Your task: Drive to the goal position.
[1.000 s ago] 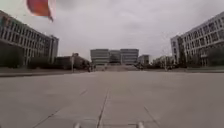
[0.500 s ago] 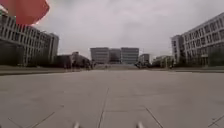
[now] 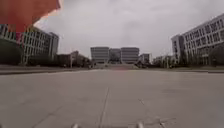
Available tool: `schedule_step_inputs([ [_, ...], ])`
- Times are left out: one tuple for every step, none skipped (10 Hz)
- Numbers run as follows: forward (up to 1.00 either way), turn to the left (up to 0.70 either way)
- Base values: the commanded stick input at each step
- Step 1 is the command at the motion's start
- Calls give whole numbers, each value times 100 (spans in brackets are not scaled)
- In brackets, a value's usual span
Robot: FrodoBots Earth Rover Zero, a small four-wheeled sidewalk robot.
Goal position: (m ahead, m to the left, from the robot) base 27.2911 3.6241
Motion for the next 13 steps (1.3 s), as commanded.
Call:
schedule_step_inputs([
  [85, 0],
  [85, 0],
  [85, 0],
  [85, 0],
  [85, 0],
  [85, 0],
  [85, 0],
  [85, 0],
  [85, 0],
  [85, 0],
  [85, 0],
  [85, 0],
  [85, 0],
])
